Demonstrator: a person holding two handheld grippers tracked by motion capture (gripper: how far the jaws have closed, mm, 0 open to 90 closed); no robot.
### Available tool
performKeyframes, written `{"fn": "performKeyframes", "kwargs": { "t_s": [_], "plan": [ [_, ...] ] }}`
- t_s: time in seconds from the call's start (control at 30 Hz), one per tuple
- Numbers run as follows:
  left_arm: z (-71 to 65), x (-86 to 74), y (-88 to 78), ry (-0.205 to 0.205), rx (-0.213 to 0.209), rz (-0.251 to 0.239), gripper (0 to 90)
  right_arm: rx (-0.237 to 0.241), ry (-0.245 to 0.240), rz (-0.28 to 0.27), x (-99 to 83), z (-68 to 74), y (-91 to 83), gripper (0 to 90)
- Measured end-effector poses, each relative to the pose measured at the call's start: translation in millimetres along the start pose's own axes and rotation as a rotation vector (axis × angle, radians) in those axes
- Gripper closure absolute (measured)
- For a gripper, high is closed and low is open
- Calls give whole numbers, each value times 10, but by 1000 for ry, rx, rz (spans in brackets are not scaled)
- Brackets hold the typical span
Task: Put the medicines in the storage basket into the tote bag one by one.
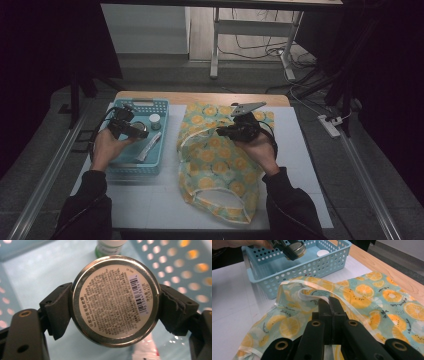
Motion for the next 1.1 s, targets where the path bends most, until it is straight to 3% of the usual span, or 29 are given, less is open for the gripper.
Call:
{"fn": "performKeyframes", "kwargs": {
  "t_s": [0.23, 0.53, 0.8, 1.1],
  "plan": [
    [-132, 8, -124, 57, -38, -39, 204, -4, -8, -3, 5, 5, -5, 900],
    [-307, -8, -268, 72, -95, -100, 205, -2, -10, -1, -4, 12, 13, 900],
    [-535, 3, -431, 115, -144, -149, 204, -3, -15, -1, -10, 27, 40, 900],
    [-840, -29, -501, 168, -203, -164, 205, 1, -8, -1, -21, 19, 48, 900]
  ]
}}
Point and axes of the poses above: each handheld gripper's, and its own axes: y roughly forward along the jaws, x roughly out of its top, z roughly to its left, the point moved 5 cm from there along y, roughly forward along the jaws, and after that the axes turned 9 degrees about -z, right-handed, at the moved point
